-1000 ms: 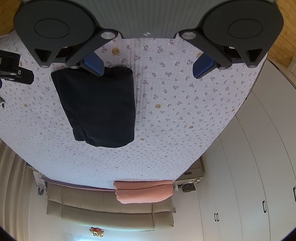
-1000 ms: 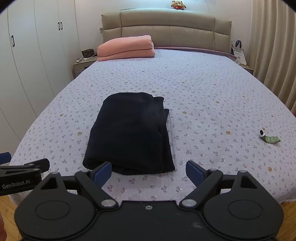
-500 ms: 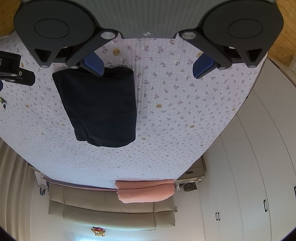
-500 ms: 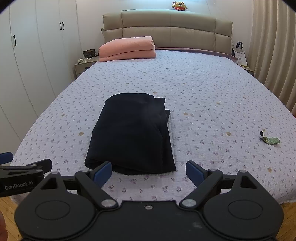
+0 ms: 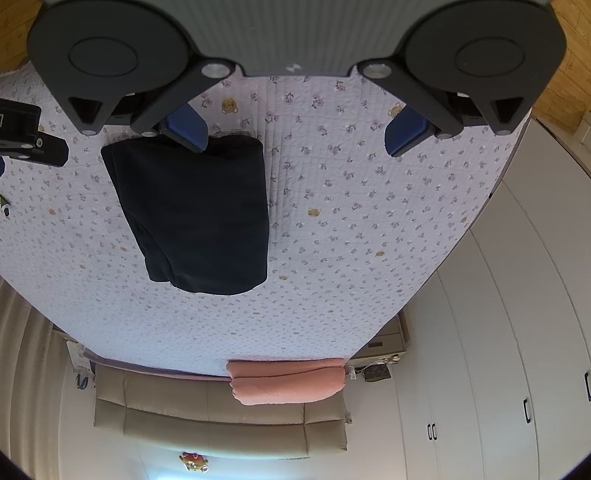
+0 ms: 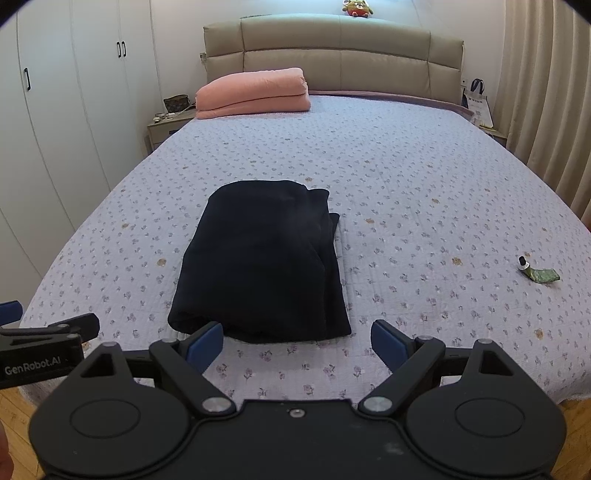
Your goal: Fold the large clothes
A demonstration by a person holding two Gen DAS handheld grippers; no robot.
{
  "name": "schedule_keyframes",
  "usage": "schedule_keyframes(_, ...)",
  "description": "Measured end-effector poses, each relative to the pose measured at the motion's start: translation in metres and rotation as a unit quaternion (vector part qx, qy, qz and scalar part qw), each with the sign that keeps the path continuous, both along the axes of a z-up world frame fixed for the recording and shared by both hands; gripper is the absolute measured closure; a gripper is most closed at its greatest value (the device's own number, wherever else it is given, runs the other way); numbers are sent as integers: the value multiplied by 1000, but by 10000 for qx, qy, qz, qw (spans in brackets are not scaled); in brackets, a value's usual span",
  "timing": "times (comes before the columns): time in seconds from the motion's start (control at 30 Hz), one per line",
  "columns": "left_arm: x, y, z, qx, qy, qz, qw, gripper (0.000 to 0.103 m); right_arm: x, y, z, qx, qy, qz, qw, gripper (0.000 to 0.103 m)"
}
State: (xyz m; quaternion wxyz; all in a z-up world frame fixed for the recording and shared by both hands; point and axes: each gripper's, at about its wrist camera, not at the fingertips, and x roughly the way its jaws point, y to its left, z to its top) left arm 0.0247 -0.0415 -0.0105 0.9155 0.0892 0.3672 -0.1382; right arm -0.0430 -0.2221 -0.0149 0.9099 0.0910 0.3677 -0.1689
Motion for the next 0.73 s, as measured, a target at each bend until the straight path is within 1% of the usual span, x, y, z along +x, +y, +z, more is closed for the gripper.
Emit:
schedule_keyframes(0.5, -3, 4, 0, -23, -10, 60, 10000, 0, -2, 2, 2, -11, -26, 20, 10000, 0)
schedule_keyframes(0.67, -4, 8, -1, -243, 9, 45, 9997, 0, -3, 3, 2, -21, -39, 15, 10000, 0)
schedule_keyframes(0.73, -6, 8, -2, -248, 1, -24, 9997, 0, -4, 2, 3, -27, -49, 11, 10000, 0)
